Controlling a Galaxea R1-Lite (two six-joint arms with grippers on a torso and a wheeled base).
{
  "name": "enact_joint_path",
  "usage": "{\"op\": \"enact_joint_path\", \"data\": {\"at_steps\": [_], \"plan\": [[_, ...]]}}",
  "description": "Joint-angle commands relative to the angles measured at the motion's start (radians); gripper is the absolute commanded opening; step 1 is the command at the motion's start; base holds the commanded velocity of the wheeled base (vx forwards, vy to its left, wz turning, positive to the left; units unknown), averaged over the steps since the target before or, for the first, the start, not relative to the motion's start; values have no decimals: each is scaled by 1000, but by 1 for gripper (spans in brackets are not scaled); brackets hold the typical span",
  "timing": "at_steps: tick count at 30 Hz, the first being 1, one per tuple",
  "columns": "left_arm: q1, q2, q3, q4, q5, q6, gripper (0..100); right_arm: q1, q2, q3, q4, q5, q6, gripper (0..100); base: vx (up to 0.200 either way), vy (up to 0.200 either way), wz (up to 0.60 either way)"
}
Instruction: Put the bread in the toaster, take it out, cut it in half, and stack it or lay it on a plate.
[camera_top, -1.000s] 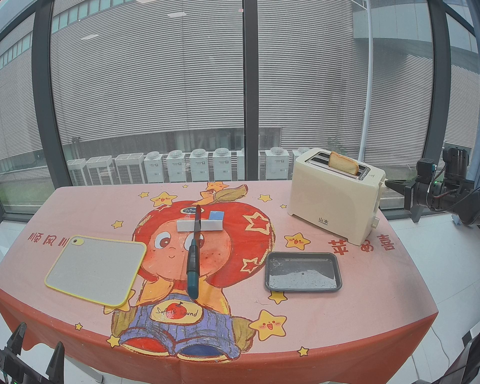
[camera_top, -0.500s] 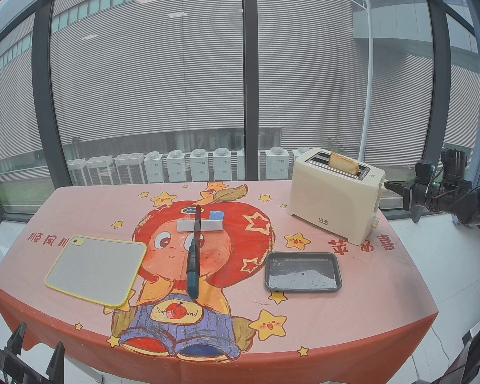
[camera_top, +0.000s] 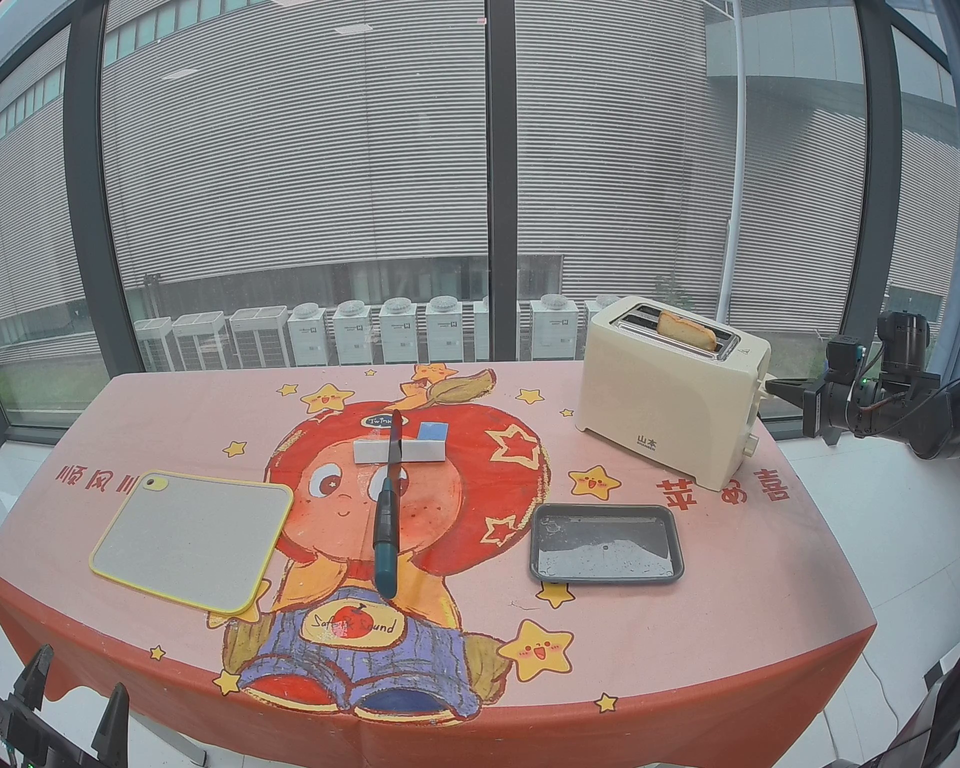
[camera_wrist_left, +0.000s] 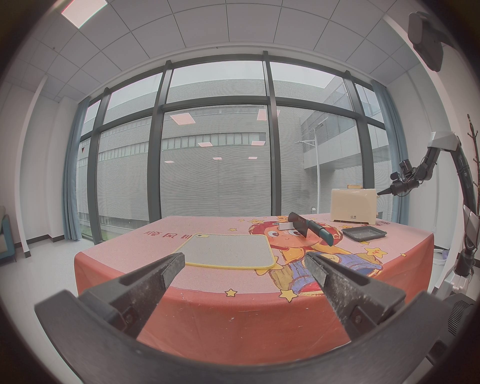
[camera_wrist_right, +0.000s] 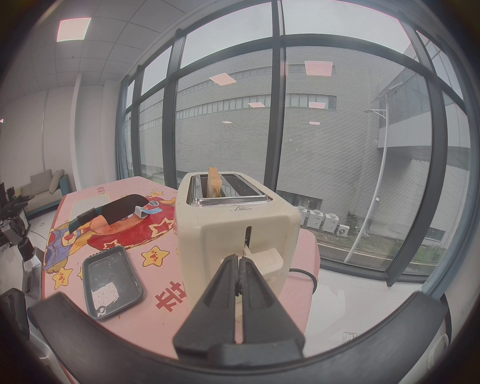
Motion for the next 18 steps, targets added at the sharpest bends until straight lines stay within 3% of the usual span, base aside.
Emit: {"op": "enact_joint_path", "data": {"at_steps": [1, 18], "plan": [[0, 1, 18, 0, 0, 0, 100, 1, 18, 8, -6, -1, 0, 0, 0, 0, 0], [0, 1, 18, 0, 0, 0, 100, -1, 55, 37, -52, -2, 2, 0, 0, 0, 0]]}}
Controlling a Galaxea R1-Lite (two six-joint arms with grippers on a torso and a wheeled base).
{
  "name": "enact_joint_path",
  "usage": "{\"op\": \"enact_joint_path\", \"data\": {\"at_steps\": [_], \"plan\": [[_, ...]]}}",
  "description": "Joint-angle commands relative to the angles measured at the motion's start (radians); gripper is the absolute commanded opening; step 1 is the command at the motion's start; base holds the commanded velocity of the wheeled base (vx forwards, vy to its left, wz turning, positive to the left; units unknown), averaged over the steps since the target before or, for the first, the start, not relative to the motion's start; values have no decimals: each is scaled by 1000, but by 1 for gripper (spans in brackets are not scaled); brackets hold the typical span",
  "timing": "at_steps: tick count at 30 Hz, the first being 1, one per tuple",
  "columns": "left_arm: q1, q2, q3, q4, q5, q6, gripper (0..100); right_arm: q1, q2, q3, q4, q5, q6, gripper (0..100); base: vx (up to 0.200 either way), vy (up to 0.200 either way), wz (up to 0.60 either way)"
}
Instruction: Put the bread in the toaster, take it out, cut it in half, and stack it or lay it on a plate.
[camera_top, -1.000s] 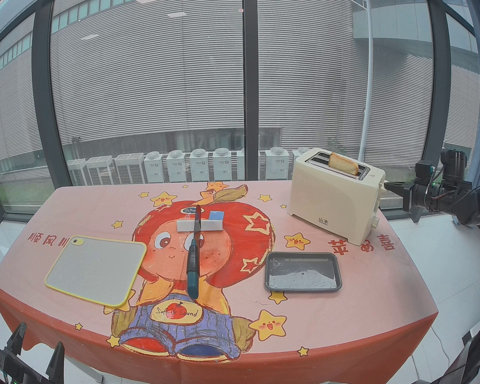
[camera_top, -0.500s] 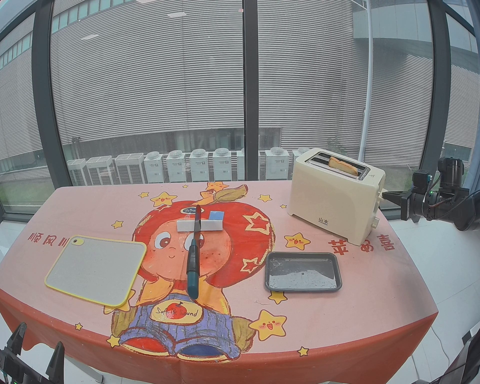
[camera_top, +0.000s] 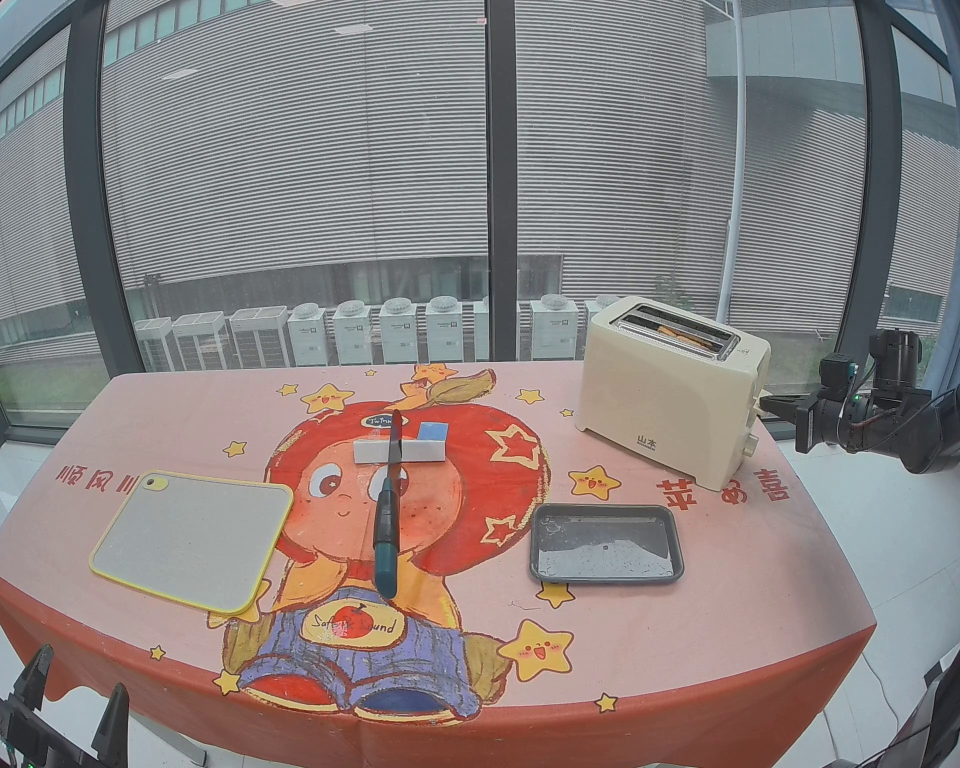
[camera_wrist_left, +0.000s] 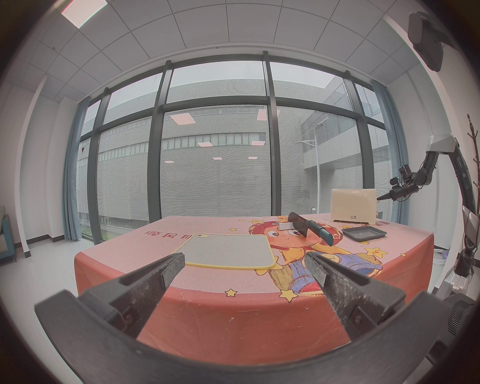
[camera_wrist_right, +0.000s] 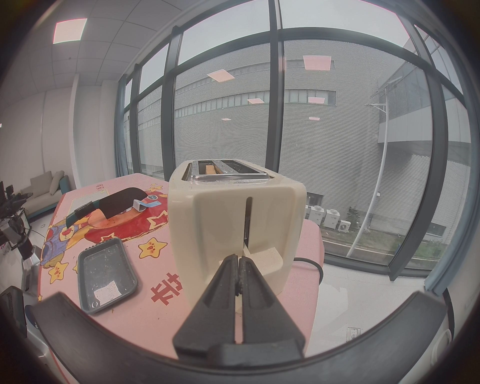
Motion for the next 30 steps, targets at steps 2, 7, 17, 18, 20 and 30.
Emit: {"op": "enact_joint_path", "data": {"at_steps": [2, 7, 17, 18, 20, 30], "plan": [[1, 1, 18, 0, 0, 0, 100, 0, 13, 0, 2, 0, 0, 0, 0, 0, 0], [-1, 1, 18, 0, 0, 0, 100, 1, 23, -3, 2, 0, 3, 0, 0, 0, 0], [1, 1, 18, 0, 0, 0, 100, 1, 50, -2, 0, -2, 1, 0, 0, 0, 0], [1, 1, 18, 0, 0, 0, 100, 1, 50, -2, 0, -2, 1, 0, 0, 0, 0], [1, 1, 18, 0, 0, 0, 100, 1, 52, -5, 0, -2, 1, 0, 0, 0, 0], [1, 1, 18, 0, 0, 0, 100, 3, 58, -6, 0, -2, 0, 0, 0, 0, 0]]}}
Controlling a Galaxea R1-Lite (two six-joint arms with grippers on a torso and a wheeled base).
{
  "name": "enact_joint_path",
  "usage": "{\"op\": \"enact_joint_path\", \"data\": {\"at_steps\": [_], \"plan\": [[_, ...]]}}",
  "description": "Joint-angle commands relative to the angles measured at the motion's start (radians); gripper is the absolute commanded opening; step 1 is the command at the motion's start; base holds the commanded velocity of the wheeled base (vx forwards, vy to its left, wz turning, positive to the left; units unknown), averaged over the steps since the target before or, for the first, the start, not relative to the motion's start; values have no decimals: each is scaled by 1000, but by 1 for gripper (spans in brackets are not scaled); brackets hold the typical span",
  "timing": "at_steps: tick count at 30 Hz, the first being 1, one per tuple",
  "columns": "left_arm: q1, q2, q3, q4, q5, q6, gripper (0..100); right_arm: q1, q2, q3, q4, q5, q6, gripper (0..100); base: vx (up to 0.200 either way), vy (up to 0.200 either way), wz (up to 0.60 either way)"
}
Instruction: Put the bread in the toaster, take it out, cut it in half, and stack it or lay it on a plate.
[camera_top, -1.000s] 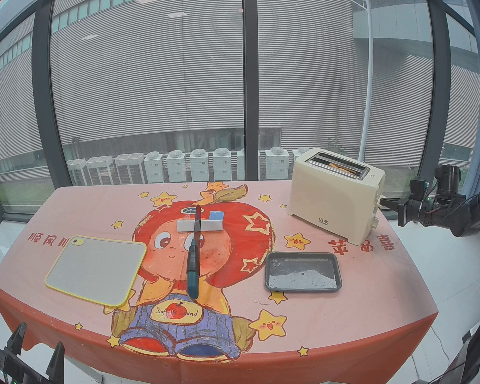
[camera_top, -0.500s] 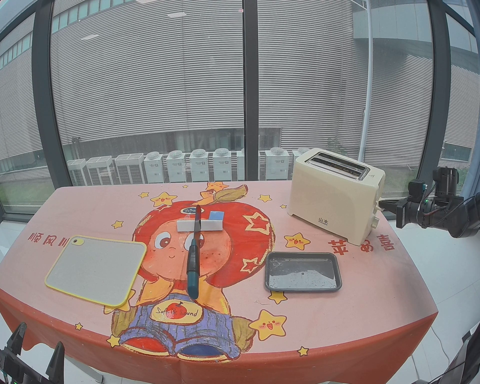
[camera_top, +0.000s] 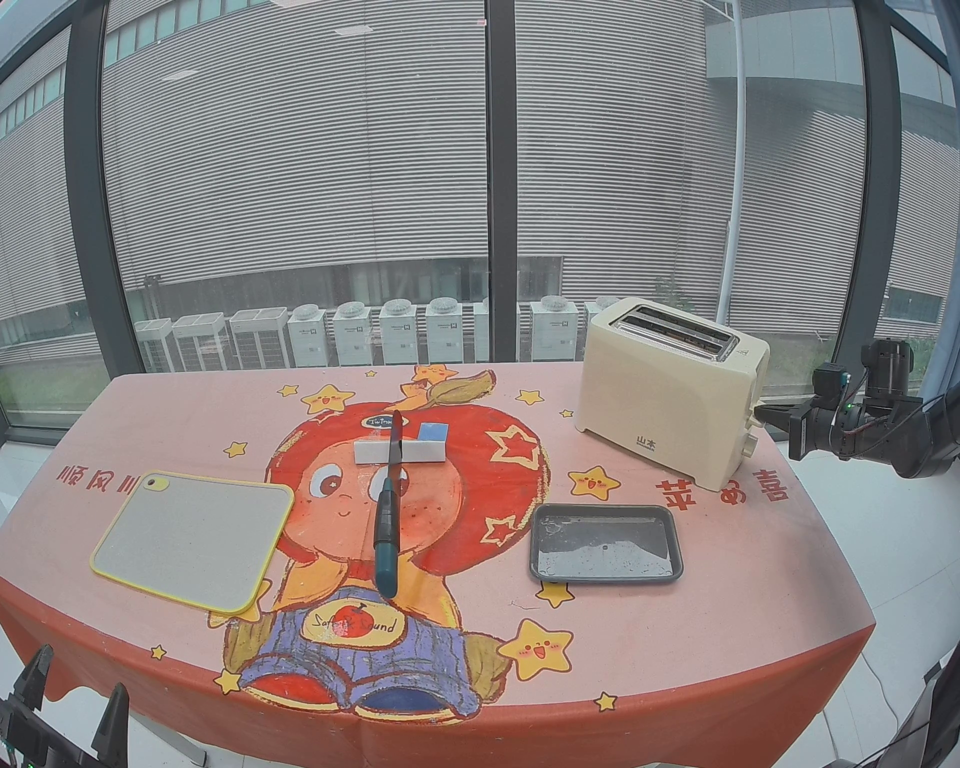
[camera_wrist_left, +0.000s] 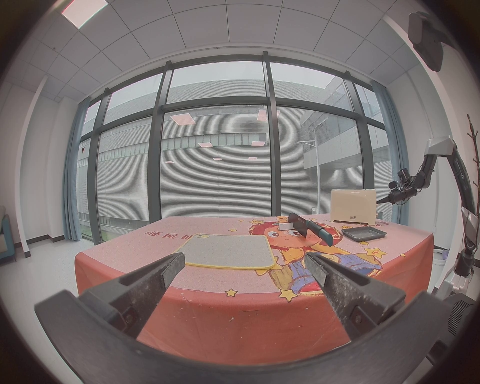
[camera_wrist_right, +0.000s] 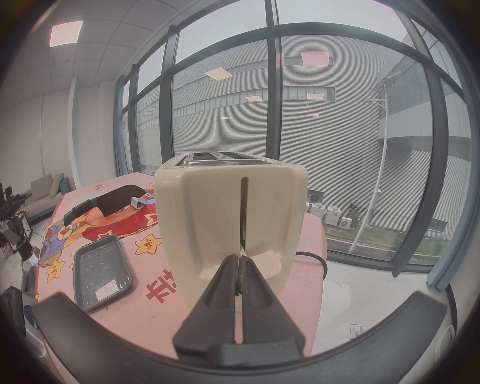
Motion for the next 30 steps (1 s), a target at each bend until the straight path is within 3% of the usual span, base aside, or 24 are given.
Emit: {"op": "enact_joint_path", "data": {"at_steps": [1, 30], "plan": [[0, 1, 18, 0, 0, 0, 100, 1, 0, -8, 3, 0, 1, 0, 0, 0, 0], [0, 1, 18, 0, 0, 0, 100, -13, -89, -6, 5, 3, 6, 0, 0, 0, 0]]}}
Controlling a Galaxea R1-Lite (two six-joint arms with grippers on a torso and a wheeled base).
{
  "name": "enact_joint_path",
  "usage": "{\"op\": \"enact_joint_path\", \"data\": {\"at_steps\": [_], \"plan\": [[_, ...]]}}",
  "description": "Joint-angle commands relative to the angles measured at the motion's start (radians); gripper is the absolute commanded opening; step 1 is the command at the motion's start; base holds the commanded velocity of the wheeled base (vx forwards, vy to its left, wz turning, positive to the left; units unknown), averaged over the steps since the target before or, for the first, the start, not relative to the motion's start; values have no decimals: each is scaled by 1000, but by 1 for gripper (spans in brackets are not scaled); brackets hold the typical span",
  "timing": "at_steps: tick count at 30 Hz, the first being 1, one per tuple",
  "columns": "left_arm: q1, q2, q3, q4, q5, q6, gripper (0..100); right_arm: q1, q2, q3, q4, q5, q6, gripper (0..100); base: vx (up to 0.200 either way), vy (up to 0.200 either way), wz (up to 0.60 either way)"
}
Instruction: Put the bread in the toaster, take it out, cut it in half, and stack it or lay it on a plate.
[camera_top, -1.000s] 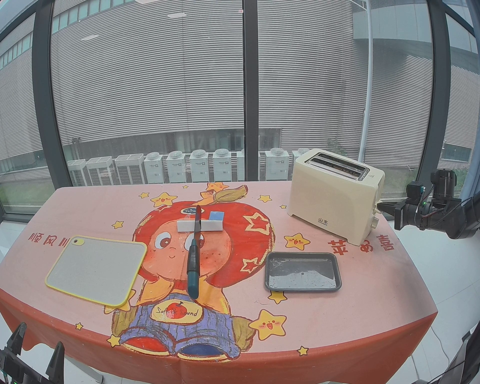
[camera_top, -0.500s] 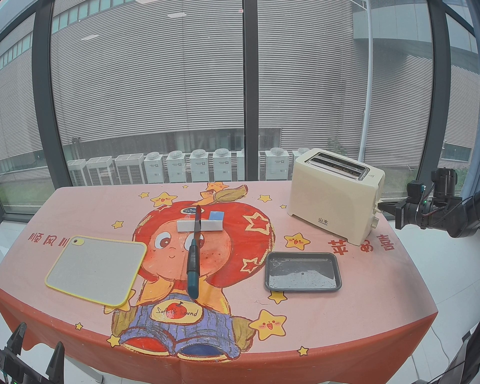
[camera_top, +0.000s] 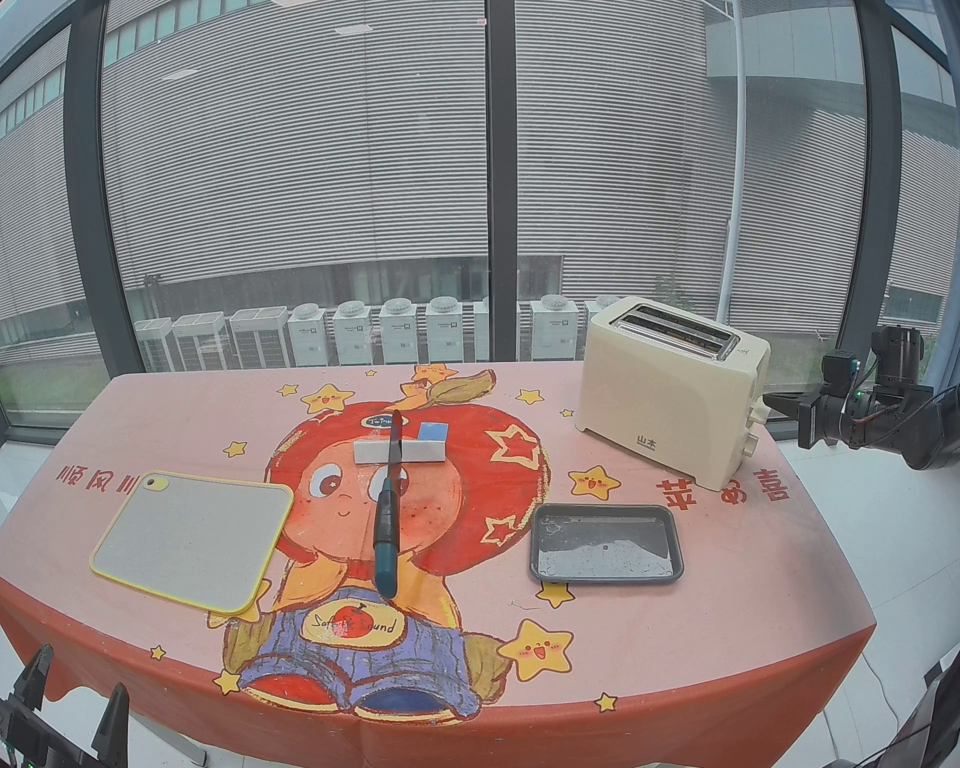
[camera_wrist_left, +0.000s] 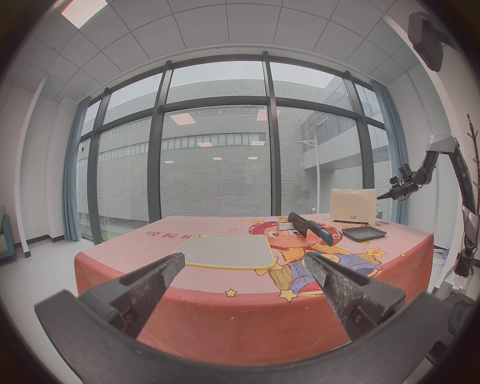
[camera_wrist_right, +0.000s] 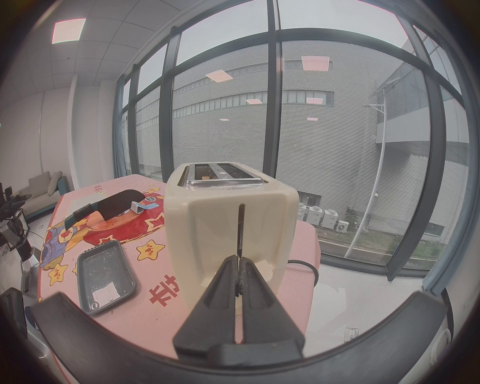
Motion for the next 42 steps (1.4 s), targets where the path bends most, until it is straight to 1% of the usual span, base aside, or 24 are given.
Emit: {"op": "enact_joint_path", "data": {"at_steps": [1, 25, 30, 32, 35, 36, 42], "plan": [[1, 1, 18, 0, 0, 0, 100, -2, -28, 6, -2, 2, -1, 0, 0, 0, 0], [1, 1, 18, 0, 0, 0, 100, -1, -130, 72, -1, -1, 1, 0, 0, 0, 0], [1, 1, 18, 0, 0, 0, 100, 1, -168, 121, -2, -1, 2, 0, 0, 0, 0], [1, 1, 18, 0, 0, 0, 100, 2, -180, 132, -2, -11, 2, 0, 0, 0, 0], [1, 1, 18, 0, 0, -2, 100, 7, -206, 160, -2, -43, 6, 0, 0, 0, 0], [1, 1, 18, 0, 0, -2, 100, 7, -211, 167, -4, -47, 7, 0, 0, 0, 0], [1, 1, 18, 0, 0, 0, 100, 6, -246, 216, -5, -49, 12, 0, 0, 0, 0]]}}
